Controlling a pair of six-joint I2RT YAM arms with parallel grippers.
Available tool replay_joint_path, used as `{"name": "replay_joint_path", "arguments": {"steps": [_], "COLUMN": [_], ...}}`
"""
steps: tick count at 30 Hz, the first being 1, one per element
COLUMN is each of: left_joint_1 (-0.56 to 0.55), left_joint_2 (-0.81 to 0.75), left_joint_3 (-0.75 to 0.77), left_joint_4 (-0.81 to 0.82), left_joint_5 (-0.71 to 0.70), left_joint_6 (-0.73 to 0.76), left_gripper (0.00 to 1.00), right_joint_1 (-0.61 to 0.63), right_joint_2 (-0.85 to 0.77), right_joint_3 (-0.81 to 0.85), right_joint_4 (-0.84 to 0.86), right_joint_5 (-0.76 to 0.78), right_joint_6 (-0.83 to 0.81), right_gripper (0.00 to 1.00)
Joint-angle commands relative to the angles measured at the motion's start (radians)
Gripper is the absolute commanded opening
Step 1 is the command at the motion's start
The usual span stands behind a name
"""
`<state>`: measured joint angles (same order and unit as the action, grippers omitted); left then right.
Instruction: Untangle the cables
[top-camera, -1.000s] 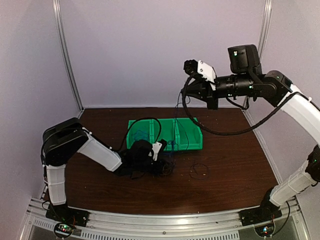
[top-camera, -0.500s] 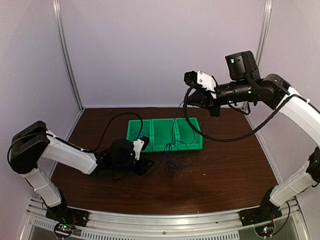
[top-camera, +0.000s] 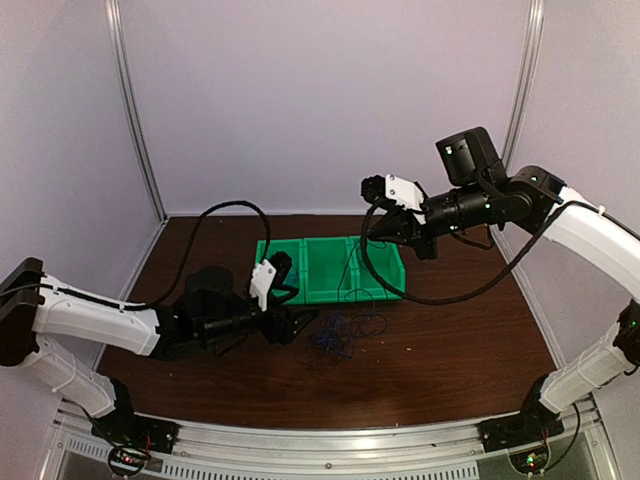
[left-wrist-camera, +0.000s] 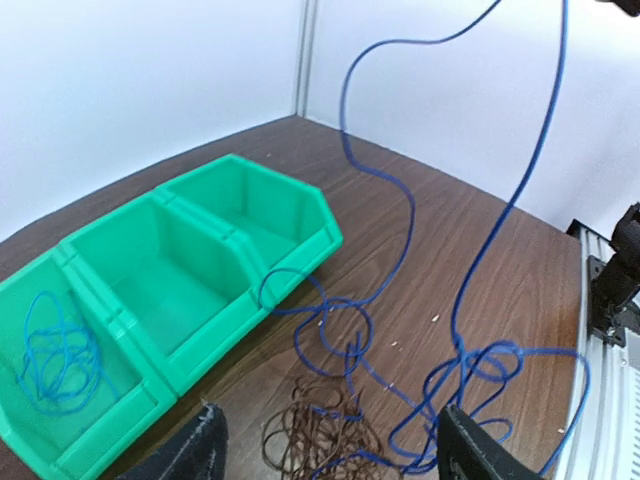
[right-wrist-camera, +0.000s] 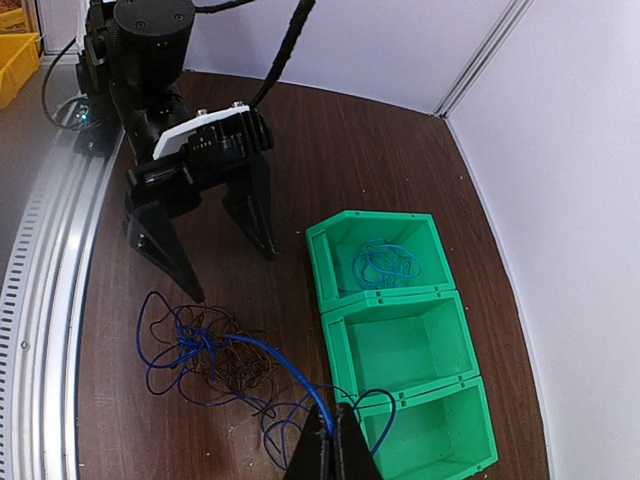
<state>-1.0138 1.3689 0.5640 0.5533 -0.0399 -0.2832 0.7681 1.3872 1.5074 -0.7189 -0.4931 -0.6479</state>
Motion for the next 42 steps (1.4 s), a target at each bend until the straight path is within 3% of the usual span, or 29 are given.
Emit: {"name": "replay_joint_path", "arguments": {"steps": [1,2,3,7,11,15,19,21,26,34,42], "left_joint_1": [-0.004,-0.006,-0.007,-0.007,-0.007,-0.006,-0.006,-0.006,-0.005,-0.006,-0.006], "left_joint_2": [0.105,0.137,0.167,0.265,0.340,0.372,0.407,0.425,0.447,0.375,0.287], "left_joint_3": [0.160,0.196,0.244,0.330,0.362,0.311,0.261,0.242,0.197,0.075,0.048], "left_joint_4": [0.083,0.067,0.049,0.017,0.016,0.071,0.103,0.094,0.046,0.054,0.074], "left_joint_5": [0.159,0.165,0.145,0.120,0.194,0.218,0.280,0.292,0.290,0.220,0.181], "left_joint_6": [0.066,0.058,0.040,-0.007,-0.005,-0.014,-0.017,-0.024,-0.021,-0.046,-0.081], "left_gripper": [0.75,0.83,0.85,0.83,0.67,0.46,0.27,0.23,0.20,0.19,0.39], "right_joint_1": [0.007,0.009,0.009,0.009,0.009,-0.012,-0.067,-0.097,-0.165,-0.190,-0.197], "right_joint_2": [-0.016,-0.015,-0.014,-0.013,-0.016,-0.022,-0.025,-0.019,0.003,-0.002,0.030], "right_joint_3": [-0.010,-0.009,-0.010,-0.008,0.002,0.059,0.232,0.338,0.529,0.524,0.526], "right_joint_4": [0.040,0.042,0.042,0.043,0.054,0.058,0.026,0.010,0.004,0.045,0.137], "right_joint_5": [-0.027,-0.027,-0.027,-0.022,-0.005,0.024,0.037,0.039,0.035,0.145,0.268], "right_joint_6": [0.023,0.024,0.025,0.027,0.045,0.062,0.056,0.057,0.074,0.057,0.043], "right_gripper": [0.00,0.00,0.00,0.00,0.00,0.00,0.00,0.00,0.00,0.00,0.00]}}
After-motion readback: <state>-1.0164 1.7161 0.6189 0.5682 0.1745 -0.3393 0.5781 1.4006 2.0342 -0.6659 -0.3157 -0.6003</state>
